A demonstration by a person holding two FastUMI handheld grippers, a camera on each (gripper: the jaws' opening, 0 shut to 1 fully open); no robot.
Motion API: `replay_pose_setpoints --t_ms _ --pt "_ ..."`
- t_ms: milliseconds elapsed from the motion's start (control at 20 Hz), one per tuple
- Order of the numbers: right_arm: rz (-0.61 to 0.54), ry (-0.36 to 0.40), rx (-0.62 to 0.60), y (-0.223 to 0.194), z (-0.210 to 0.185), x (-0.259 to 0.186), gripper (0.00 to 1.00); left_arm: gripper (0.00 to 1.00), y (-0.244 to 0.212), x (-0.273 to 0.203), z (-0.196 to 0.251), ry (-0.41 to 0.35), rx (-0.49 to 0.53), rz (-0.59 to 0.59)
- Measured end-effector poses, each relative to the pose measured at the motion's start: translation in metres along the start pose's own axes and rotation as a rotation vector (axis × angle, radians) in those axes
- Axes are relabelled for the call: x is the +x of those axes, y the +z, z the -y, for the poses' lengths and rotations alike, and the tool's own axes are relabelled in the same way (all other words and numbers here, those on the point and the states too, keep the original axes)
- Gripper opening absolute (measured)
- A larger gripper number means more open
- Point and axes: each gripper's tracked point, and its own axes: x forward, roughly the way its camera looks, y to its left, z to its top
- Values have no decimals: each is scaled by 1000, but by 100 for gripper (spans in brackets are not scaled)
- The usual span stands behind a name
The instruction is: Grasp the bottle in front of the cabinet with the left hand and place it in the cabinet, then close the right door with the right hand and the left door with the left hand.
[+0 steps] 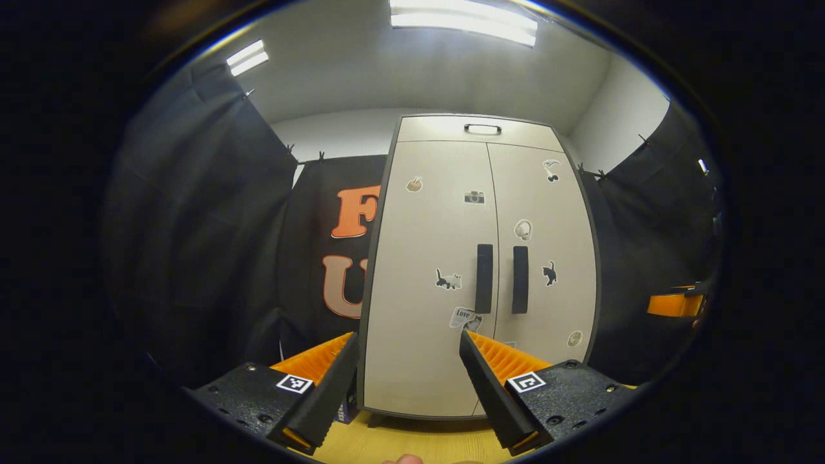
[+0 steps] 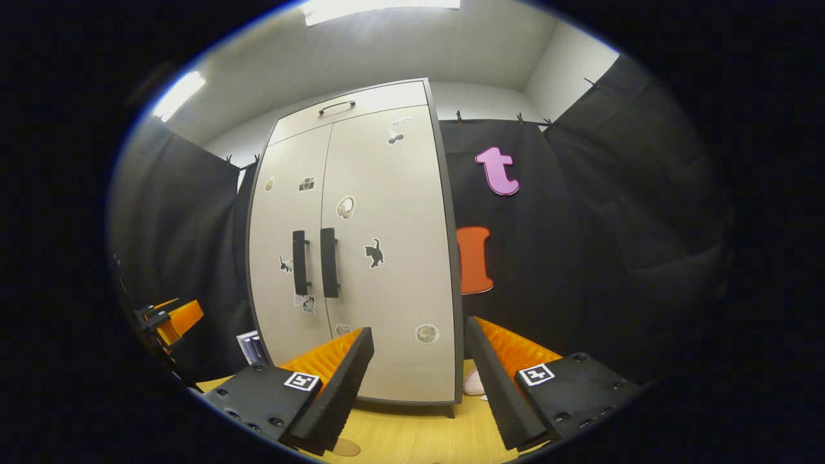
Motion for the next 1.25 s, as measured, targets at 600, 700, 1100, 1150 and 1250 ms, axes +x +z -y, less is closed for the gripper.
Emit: replay_pose_setpoints --t_ms 600,700,1100,1150,1250 --pt "-27 -23 22 -8 3 -2 96 95 -9 4 5 -30 -30 -27" --pt "-29 -21 23 -9 2 -1 96 95 -8 3 3 -24 -33 -28" --pt "-36 -3 39 -12 -6 4 96 95 -11 0 -7 1 -40 -41" --pt "-33 -2 46 -11 -7 4 96 95 -10 0 -8 4 -40 -38" --pt "-29 -3 55 -10 -6 5 96 95 -9 0 -11 6 -37 -33"
